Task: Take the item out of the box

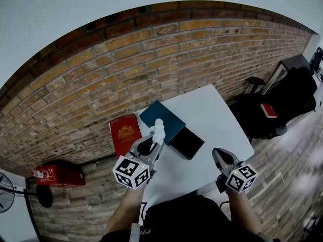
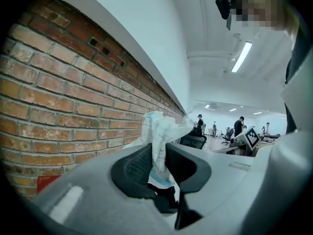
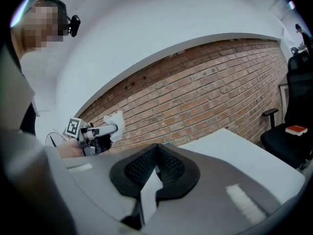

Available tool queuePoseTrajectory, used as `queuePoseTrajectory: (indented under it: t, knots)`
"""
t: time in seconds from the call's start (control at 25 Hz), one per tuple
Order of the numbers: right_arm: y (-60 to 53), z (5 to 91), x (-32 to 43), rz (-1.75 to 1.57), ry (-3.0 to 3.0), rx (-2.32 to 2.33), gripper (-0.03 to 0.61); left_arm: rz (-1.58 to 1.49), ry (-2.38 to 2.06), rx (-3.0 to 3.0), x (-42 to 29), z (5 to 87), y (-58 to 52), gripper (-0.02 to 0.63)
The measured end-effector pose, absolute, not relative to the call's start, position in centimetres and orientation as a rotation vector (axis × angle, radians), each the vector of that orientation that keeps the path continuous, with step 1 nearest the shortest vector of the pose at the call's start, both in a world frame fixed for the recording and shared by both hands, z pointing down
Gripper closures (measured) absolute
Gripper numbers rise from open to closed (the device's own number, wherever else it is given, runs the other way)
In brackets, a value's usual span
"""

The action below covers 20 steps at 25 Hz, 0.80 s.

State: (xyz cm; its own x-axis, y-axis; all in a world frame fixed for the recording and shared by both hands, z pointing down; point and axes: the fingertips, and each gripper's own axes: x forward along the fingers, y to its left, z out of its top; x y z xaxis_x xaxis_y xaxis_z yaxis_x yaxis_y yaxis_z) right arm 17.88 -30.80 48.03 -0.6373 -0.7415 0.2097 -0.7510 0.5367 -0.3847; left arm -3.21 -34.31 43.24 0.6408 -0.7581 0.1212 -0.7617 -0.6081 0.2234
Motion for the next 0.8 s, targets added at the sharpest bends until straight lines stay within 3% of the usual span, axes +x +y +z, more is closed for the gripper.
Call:
queuePoseTrajectory:
  t: [0.8]
  knots:
    - [-30.9,46.2,20.5,0.456,-2.788,1.278,0.58,0.014,-1.193,2.627,1.8,42.2,-34.0,0.534]
